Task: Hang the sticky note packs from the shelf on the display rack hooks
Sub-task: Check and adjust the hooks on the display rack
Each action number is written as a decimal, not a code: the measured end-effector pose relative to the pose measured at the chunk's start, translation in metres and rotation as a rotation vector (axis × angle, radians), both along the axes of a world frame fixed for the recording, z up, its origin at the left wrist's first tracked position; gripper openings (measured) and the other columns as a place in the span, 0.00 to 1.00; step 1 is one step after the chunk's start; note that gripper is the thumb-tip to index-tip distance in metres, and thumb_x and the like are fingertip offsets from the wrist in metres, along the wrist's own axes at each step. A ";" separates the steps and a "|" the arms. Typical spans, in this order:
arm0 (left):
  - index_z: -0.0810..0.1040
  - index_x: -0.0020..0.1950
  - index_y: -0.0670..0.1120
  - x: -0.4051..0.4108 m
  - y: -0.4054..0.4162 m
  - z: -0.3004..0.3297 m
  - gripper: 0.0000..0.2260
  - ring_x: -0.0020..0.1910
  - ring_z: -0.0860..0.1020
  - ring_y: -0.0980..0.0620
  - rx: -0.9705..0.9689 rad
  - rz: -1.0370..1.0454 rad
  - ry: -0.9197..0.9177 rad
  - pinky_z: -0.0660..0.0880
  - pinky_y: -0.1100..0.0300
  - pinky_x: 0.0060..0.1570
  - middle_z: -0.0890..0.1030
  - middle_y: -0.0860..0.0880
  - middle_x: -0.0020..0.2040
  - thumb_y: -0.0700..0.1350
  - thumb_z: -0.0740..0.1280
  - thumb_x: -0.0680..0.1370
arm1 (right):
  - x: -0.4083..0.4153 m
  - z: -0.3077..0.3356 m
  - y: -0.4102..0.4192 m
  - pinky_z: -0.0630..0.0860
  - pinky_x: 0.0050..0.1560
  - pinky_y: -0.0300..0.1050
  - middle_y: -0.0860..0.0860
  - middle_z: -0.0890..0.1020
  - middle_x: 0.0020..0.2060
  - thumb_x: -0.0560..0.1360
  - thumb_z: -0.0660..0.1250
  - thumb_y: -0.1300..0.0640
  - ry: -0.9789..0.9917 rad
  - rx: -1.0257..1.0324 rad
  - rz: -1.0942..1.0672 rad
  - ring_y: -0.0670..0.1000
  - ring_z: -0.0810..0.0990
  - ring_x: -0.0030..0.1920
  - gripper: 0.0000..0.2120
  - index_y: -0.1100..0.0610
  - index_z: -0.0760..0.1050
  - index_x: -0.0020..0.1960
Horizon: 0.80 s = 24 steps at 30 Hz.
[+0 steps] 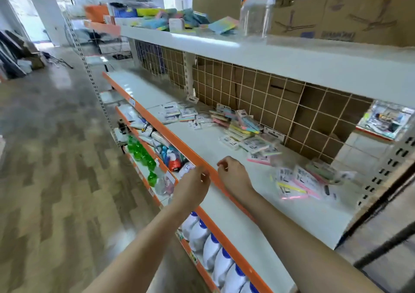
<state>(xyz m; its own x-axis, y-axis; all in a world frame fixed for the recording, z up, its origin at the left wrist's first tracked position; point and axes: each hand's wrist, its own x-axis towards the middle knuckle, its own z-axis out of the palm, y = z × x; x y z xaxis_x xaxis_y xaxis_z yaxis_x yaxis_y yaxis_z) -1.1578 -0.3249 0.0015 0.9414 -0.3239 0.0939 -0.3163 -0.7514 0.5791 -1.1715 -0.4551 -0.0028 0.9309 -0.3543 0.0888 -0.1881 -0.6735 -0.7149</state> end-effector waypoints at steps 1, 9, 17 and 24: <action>0.77 0.56 0.48 0.011 0.001 -0.002 0.11 0.50 0.79 0.47 0.004 -0.003 0.001 0.76 0.55 0.48 0.82 0.48 0.52 0.42 0.57 0.79 | 0.011 -0.002 -0.001 0.74 0.53 0.45 0.54 0.80 0.54 0.78 0.59 0.60 0.005 0.005 -0.008 0.54 0.78 0.55 0.11 0.59 0.76 0.56; 0.77 0.58 0.47 0.098 -0.021 -0.020 0.11 0.52 0.78 0.47 -0.006 -0.069 0.026 0.75 0.58 0.47 0.81 0.48 0.55 0.41 0.58 0.79 | 0.080 -0.015 -0.028 0.73 0.56 0.49 0.55 0.78 0.56 0.77 0.58 0.60 0.040 -0.076 -0.081 0.56 0.75 0.57 0.11 0.58 0.75 0.57; 0.76 0.58 0.45 0.198 -0.059 -0.025 0.10 0.53 0.76 0.46 -0.046 -0.286 0.029 0.73 0.56 0.50 0.79 0.46 0.55 0.40 0.58 0.79 | 0.156 -0.013 -0.076 0.75 0.50 0.51 0.58 0.79 0.54 0.79 0.57 0.60 -0.052 -0.180 -0.302 0.59 0.77 0.54 0.13 0.58 0.76 0.58; 0.76 0.59 0.42 0.309 -0.092 -0.012 0.11 0.54 0.77 0.43 -0.013 -0.453 -0.017 0.75 0.49 0.53 0.79 0.42 0.55 0.41 0.58 0.80 | 0.224 -0.003 -0.123 0.65 0.53 0.45 0.55 0.77 0.58 0.79 0.60 0.53 -0.041 -0.316 -0.614 0.56 0.69 0.60 0.10 0.56 0.77 0.54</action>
